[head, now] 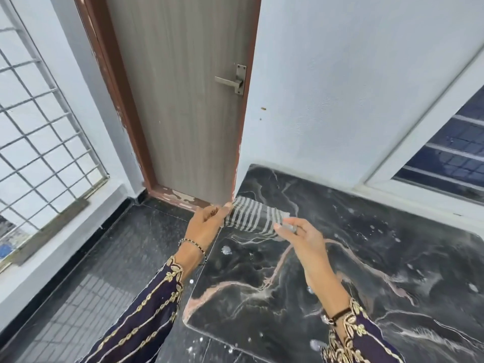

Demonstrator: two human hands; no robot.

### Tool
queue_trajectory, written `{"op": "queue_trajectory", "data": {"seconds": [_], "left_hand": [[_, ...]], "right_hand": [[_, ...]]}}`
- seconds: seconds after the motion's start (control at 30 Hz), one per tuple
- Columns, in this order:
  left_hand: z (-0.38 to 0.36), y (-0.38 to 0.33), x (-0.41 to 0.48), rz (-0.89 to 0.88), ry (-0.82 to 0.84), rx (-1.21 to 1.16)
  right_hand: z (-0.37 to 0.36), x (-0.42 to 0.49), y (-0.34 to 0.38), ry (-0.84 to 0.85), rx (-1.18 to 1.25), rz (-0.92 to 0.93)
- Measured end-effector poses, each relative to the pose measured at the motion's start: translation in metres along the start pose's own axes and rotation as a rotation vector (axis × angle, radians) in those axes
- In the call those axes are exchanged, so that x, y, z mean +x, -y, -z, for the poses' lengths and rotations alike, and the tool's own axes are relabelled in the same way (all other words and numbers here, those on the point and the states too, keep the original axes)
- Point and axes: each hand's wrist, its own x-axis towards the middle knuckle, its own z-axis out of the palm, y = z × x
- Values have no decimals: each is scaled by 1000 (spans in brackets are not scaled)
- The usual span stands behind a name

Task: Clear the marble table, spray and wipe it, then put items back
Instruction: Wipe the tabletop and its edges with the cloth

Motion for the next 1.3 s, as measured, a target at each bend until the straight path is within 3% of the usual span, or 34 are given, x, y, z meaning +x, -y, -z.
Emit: {"op": "queue_trajectory", "data": {"seconds": [0.13, 0.2, 0.37, 0.43, 0.57, 0.63, 0.77, 0.93, 1.1, 1.3], "left_hand": [[8, 70, -15, 94, 35, 364], [12, 99, -24, 146, 53, 476], [18, 115, -34, 136, 33, 533], [19, 114, -36, 125, 24, 512], [24, 116, -41, 149, 5, 496], [32, 122, -46, 162, -17, 503], [49, 128, -56, 154, -93, 488], [61, 126, -72, 151, -60, 478], [60, 126, -75, 132, -27, 473], [35, 126, -62, 92, 102, 585]], "right_hand": [[11, -21, -57, 299, -343, -245], [12, -27, -78, 328, -526, -218], [-1, -16, -97, 192, -858, 215], [-11, -3, -108, 313, -919, 388], [-32, 30, -130, 740, -1249, 854], [-47, 48, -140, 827, -1374, 908], [-94, 51, -150, 633, -1365, 728], [-119, -19, -175, 773, -1341, 979], [-69, -45, -185, 834, -1357, 1036], [-59, 27, -160, 821, -1447, 980]]}}
